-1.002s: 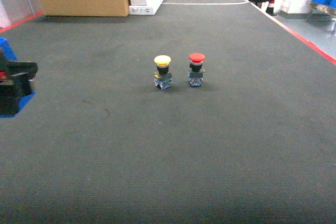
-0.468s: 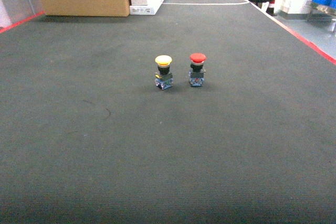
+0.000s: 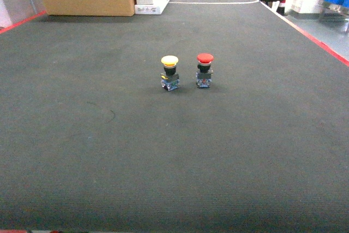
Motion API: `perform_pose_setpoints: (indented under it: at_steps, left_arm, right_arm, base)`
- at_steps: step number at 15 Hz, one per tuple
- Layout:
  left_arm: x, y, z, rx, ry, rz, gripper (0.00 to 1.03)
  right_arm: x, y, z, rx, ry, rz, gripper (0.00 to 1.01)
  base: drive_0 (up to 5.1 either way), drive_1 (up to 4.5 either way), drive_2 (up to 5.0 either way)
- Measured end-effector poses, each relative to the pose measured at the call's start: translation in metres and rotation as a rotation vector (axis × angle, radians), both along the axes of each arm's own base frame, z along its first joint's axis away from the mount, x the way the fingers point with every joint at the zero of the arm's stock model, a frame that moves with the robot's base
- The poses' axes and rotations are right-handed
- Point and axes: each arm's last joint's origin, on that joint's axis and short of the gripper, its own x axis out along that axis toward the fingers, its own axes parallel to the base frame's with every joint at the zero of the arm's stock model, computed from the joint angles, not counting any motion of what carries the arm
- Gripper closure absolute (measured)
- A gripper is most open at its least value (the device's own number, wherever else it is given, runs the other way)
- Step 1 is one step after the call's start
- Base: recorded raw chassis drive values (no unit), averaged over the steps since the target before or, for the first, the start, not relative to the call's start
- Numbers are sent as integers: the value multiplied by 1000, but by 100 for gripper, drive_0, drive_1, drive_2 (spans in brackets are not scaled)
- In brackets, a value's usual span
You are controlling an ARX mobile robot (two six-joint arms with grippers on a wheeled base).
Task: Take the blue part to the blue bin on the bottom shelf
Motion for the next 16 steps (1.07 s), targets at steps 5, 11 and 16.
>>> perform_pose_setpoints:
  at_steps: [5, 11, 16]
  left_arm:
    - [-1, 0, 1, -3, -7, 2, 59]
    - [-1, 0, 1, -4, -7, 1, 59]
    - [-1, 0, 1, -3, -6, 1, 59]
  right_arm:
    - [0, 0, 0, 0, -1, 0, 3]
    - [0, 0, 0, 0, -1, 0, 3]
    - [0, 0, 0, 0, -1, 0, 3]
  base:
    - [-131, -131, -131]
    - [-164, -164, -164]
    - [-155, -155, -155]
